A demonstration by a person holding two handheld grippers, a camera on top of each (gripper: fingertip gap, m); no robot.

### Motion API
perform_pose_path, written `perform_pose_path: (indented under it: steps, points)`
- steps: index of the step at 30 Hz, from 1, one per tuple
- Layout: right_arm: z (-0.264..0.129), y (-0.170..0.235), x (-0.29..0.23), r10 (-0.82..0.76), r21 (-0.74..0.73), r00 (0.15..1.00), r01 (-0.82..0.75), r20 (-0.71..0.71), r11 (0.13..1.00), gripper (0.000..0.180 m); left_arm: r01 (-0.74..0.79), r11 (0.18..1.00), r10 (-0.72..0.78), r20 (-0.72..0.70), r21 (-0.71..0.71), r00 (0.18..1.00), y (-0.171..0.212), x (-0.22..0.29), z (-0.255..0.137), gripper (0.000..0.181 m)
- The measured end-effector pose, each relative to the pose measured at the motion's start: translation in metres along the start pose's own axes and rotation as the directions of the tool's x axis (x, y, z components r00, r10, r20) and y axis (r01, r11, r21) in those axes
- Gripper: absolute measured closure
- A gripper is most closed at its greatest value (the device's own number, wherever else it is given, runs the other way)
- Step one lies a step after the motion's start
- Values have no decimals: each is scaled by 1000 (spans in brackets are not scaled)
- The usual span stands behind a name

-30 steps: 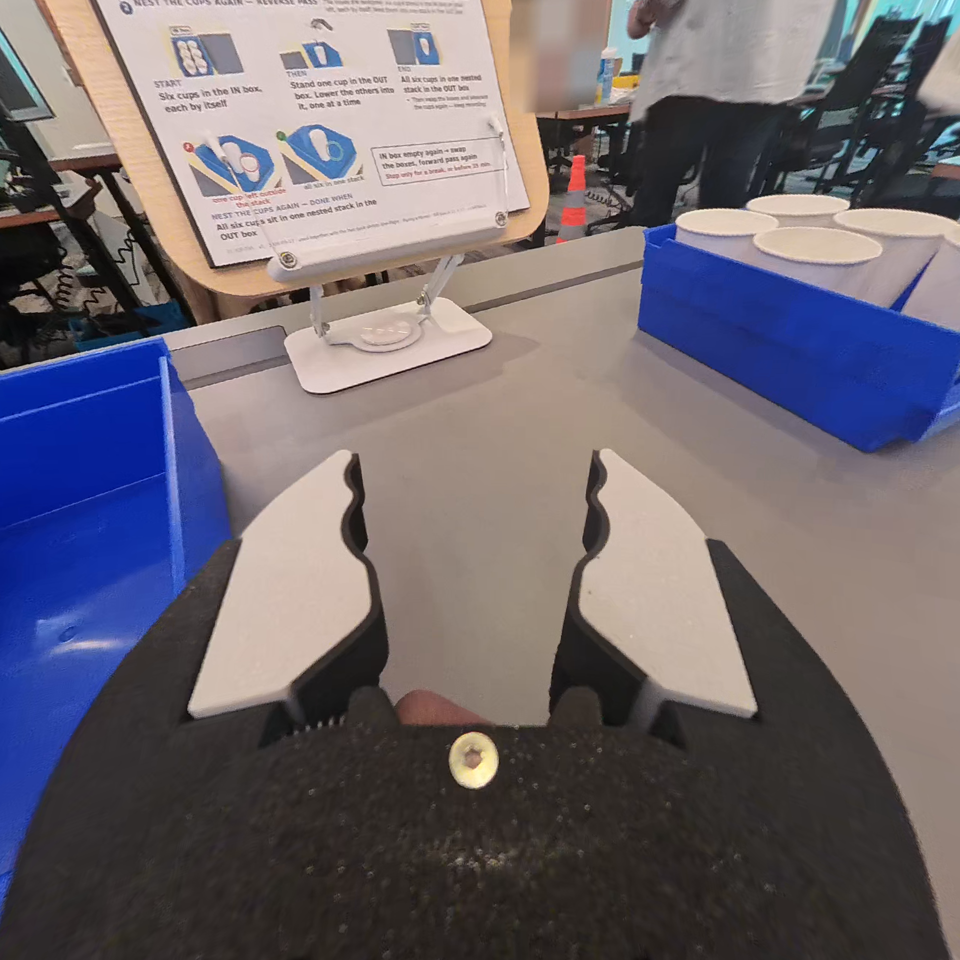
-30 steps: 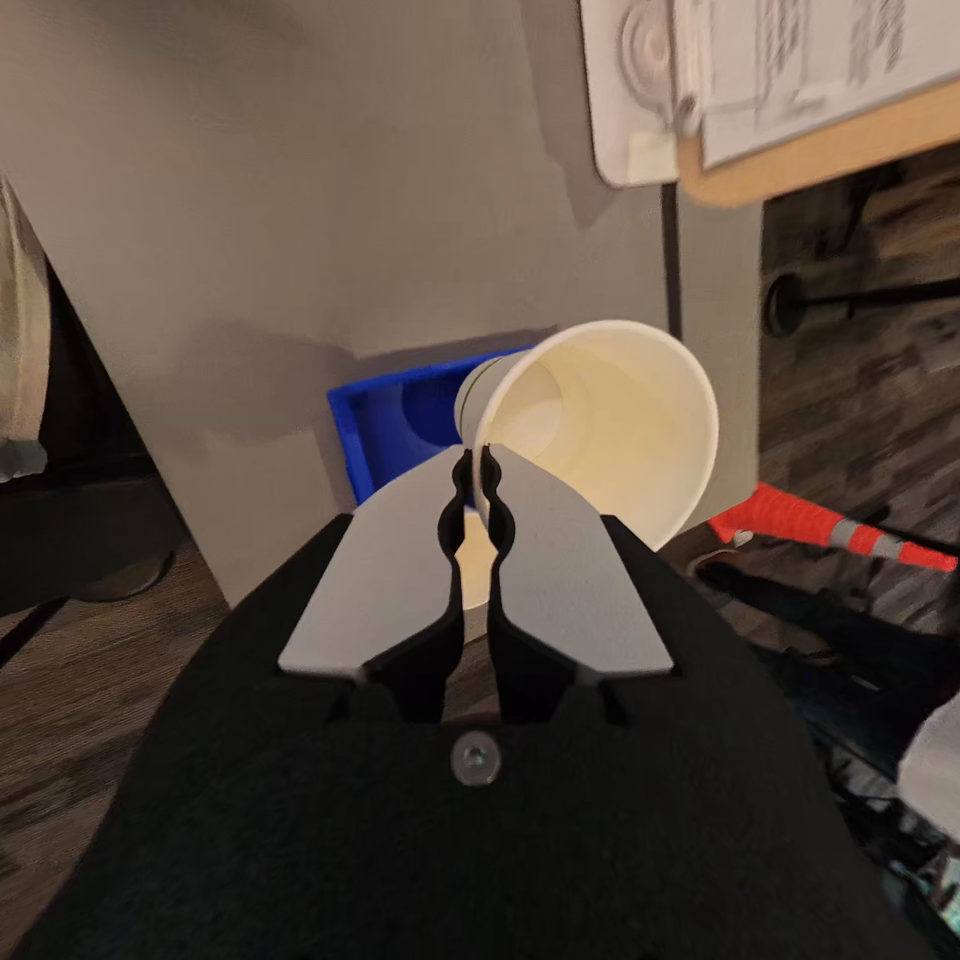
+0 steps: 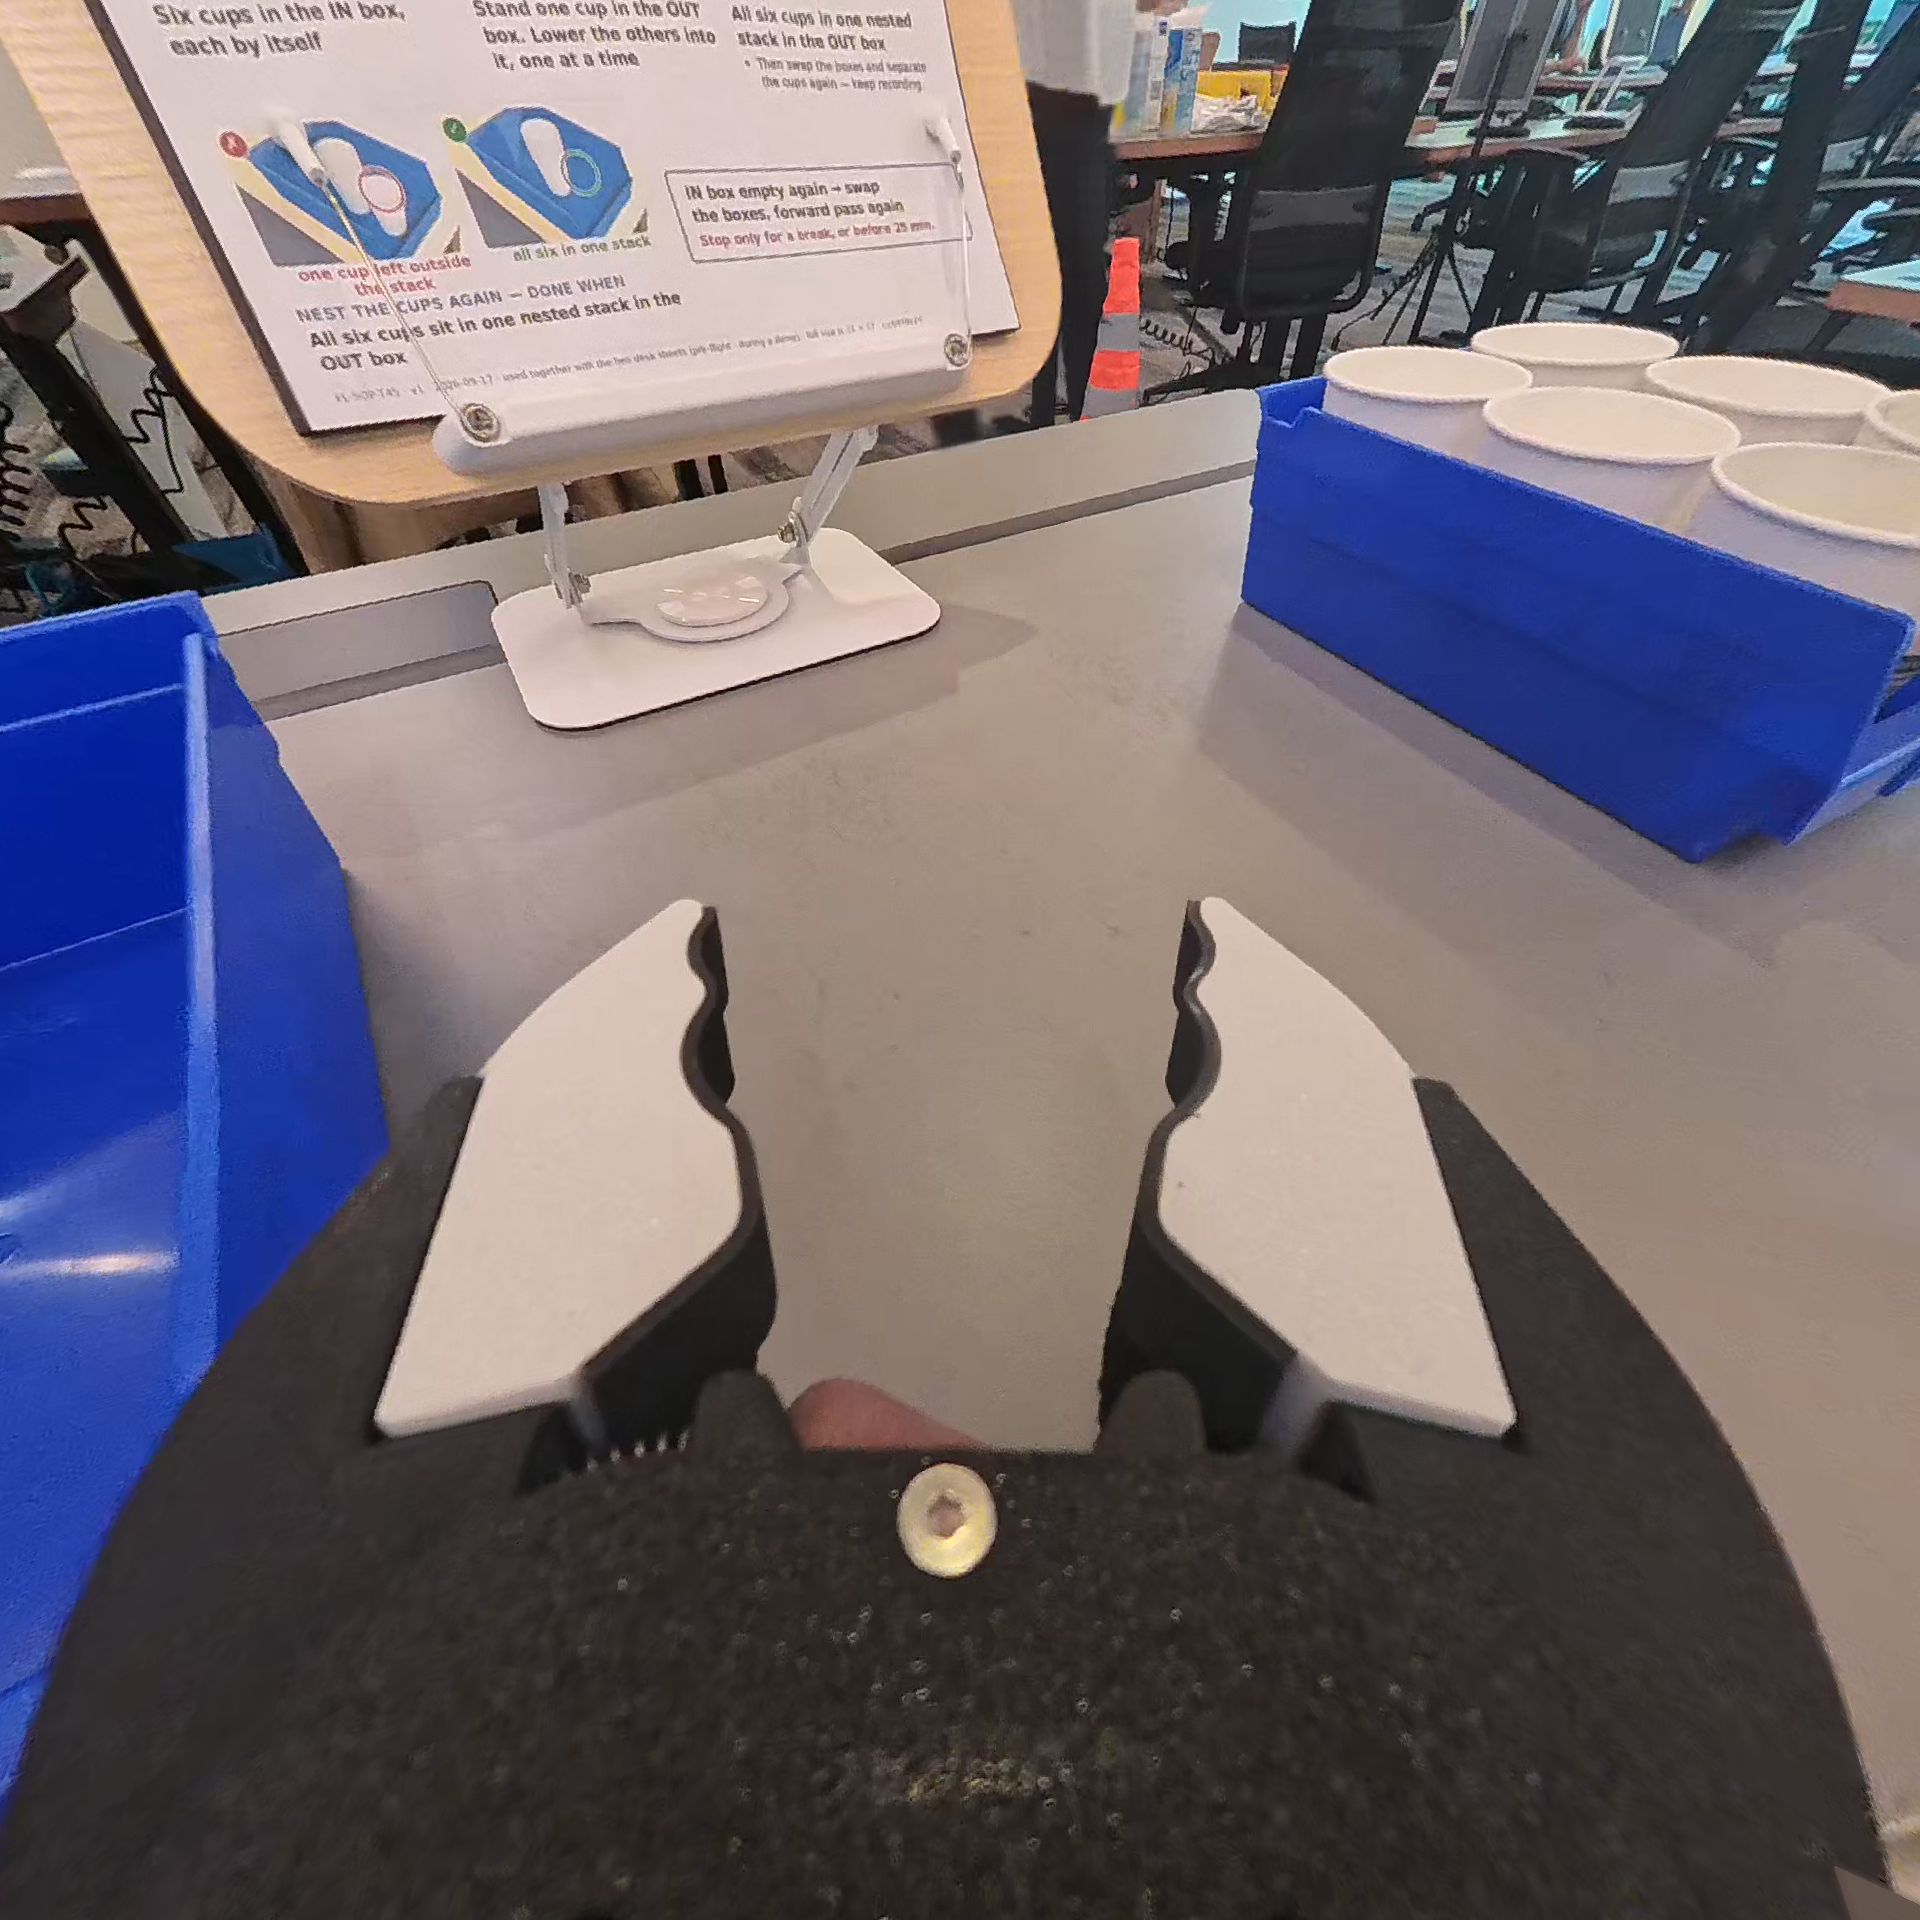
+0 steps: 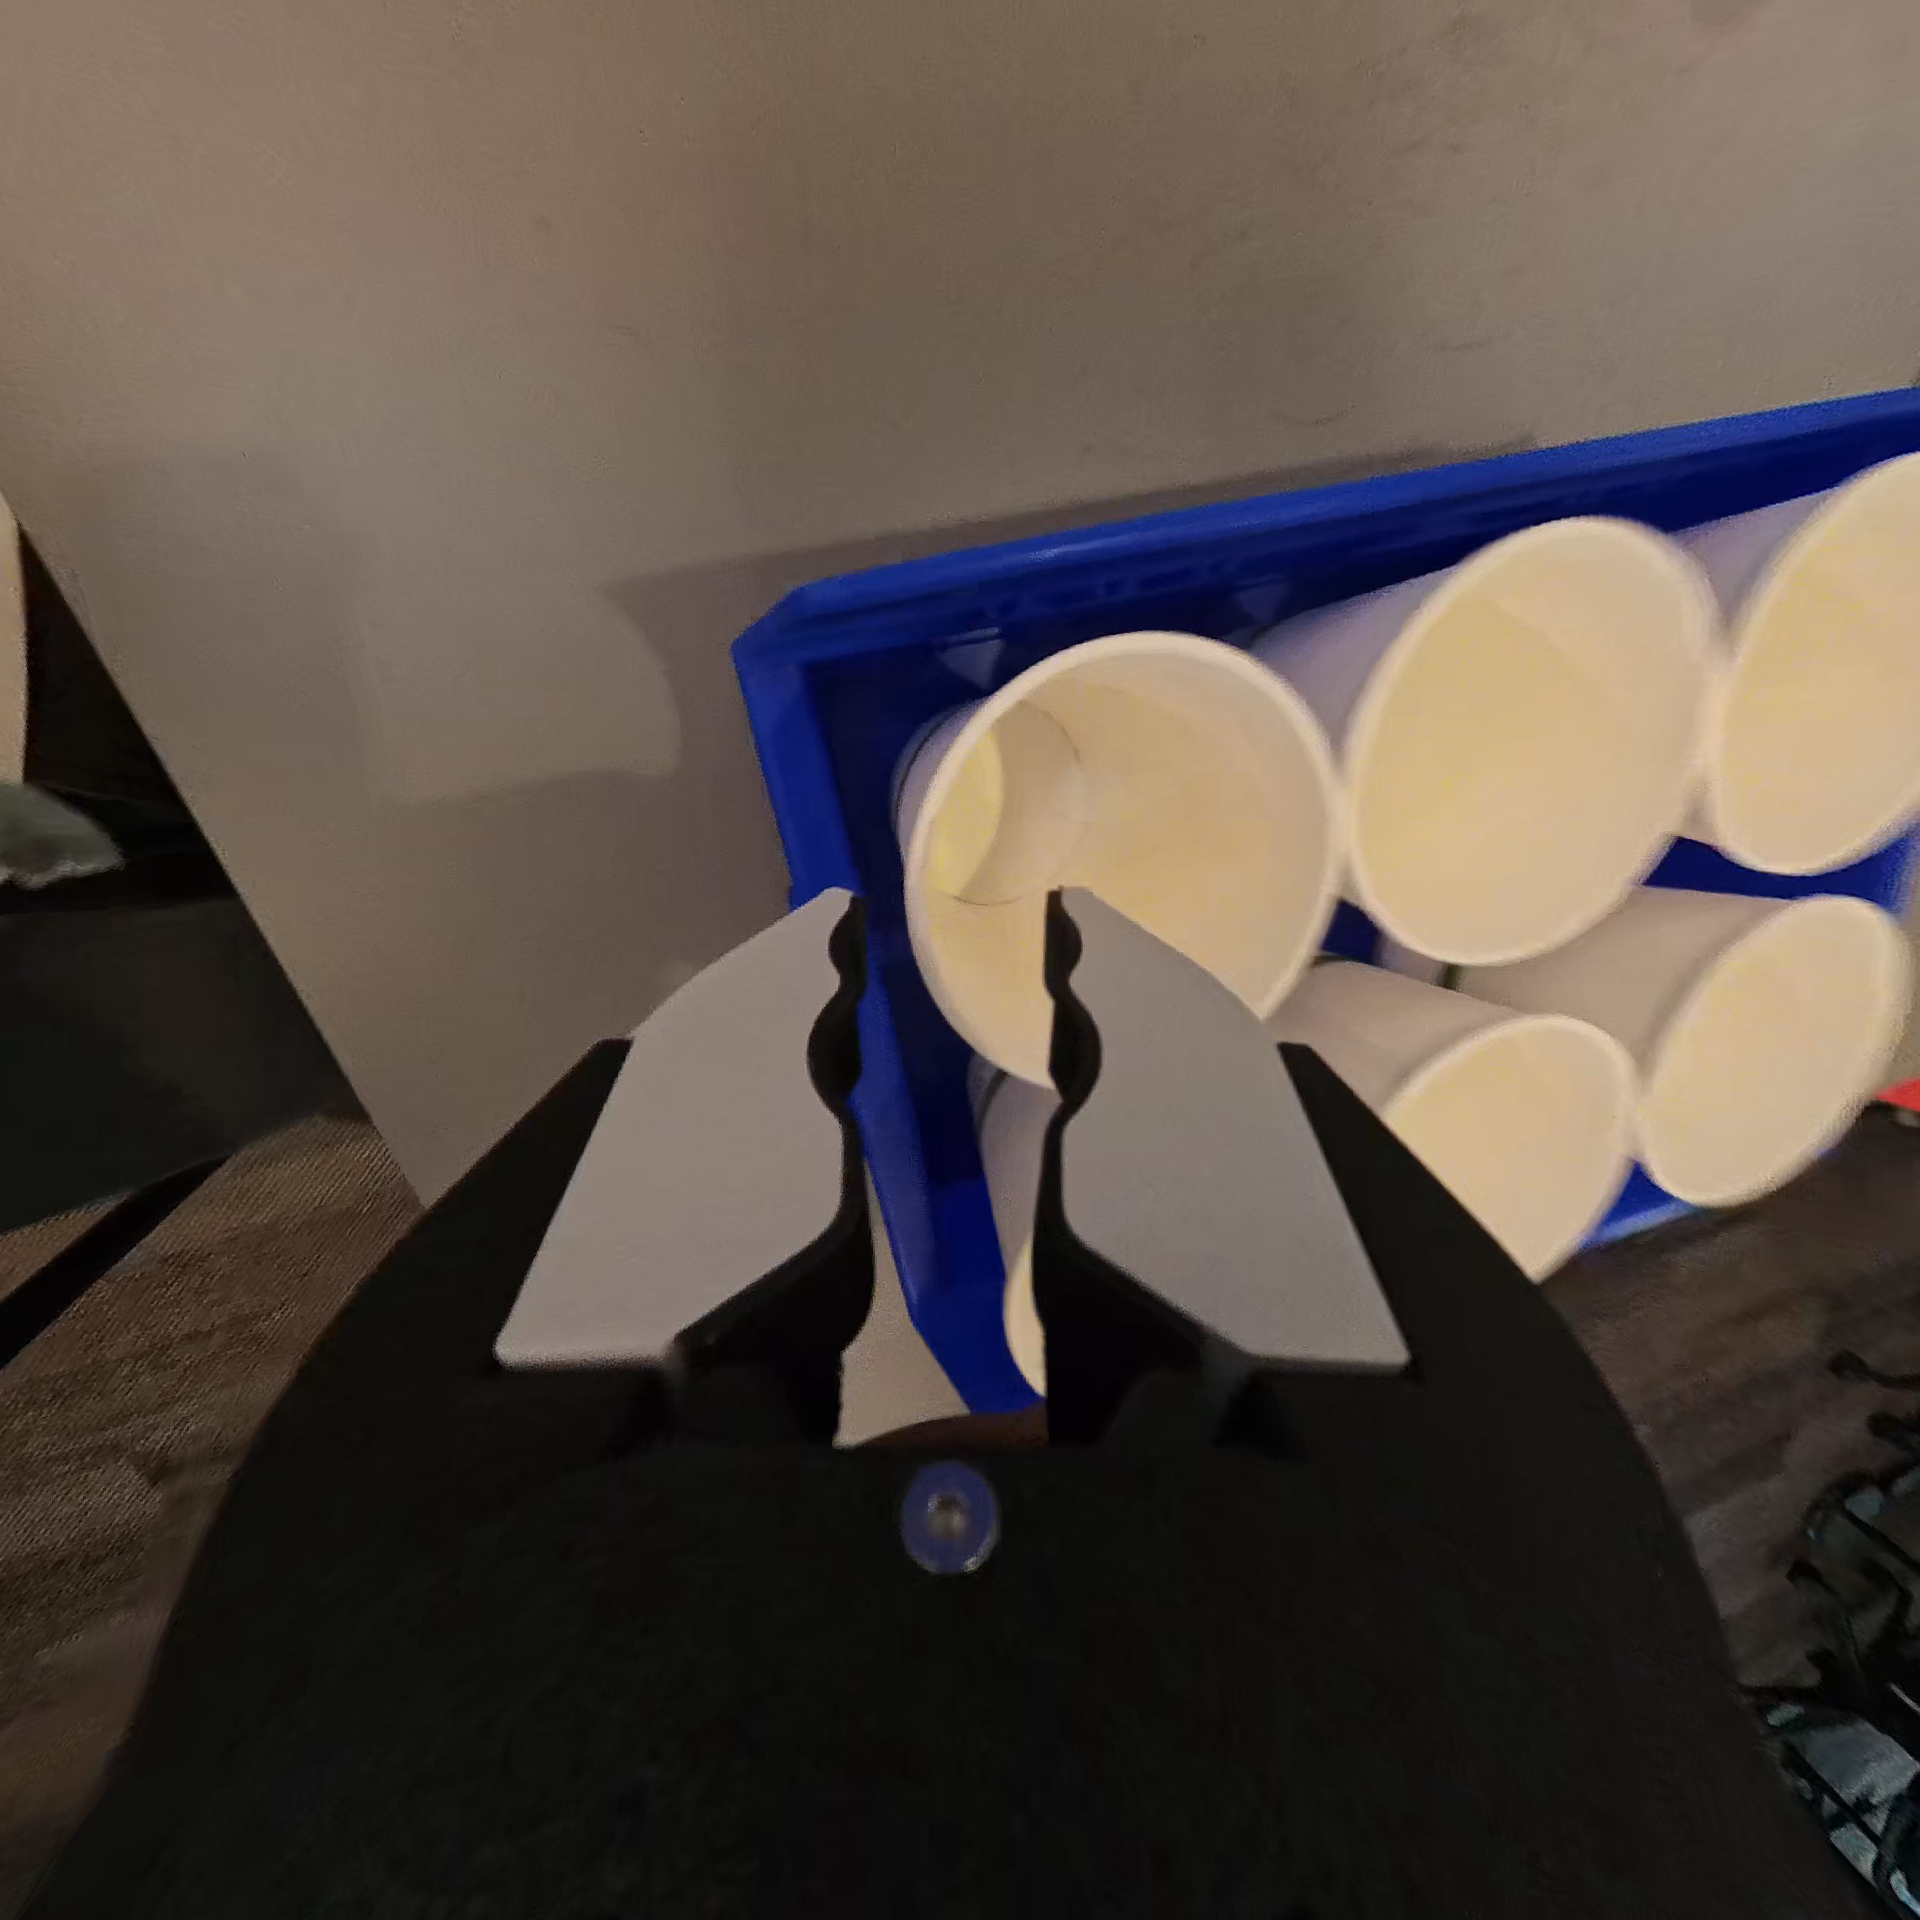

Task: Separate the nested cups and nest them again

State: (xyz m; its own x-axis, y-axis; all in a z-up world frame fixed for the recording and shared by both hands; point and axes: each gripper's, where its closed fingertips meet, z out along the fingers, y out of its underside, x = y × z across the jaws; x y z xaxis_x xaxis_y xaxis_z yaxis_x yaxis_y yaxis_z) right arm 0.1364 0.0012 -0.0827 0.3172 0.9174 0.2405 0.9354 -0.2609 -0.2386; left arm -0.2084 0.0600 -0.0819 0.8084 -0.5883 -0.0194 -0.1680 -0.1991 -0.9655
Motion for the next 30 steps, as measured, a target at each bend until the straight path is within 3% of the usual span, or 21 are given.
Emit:
perform_pose_path:
  steps: [3,5,7,9,11,13,15,20,24,30]
  points:
    - [-56,-36,8,88,260,985,-48,-147,965,145,31,999,-31,14,16,999,-3,-5,-4,98]
    - [-94,-57,-1,206,487,952,-72,-227,871,145,51,998,-51,29,25,998,-1,-8,-10,97]
    - [-115,-78,-21,336,718,913,-71,-233,692,150,58,998,-59,55,27,997,3,-11,-18,97]
    - [-106,-98,-46,462,862,878,-138,-122,488,147,73,996,-76,93,42,993,8,-16,-30,97]
    - [-69,-108,-67,569,880,822,-249,-29,405,136,85,994,-93,125,63,988,14,-18,-43,97]
    - [-37,-109,-79,649,875,758,-264,-73,406,132,68,995,-79,147,77,986,19,-17,-53,97]
    - [-22,-104,-82,723,881,685,-283,-92,380,132,50,995,-64,165,87,984,18,-14,-59,96]
    - [-3,-94,-90,823,916,563,-363,70,171,128,71,989,-91,154,132,984,14,3,-70,97]
    - [-3,-83,-88,833,905,549,-317,-70,285,123,39,990,-63,178,133,982,25,9,-75,101]
    - [5,-70,-88,840,893,543,-389,25,225,122,58,994,-74,170,96,983,31,10,-70,100]
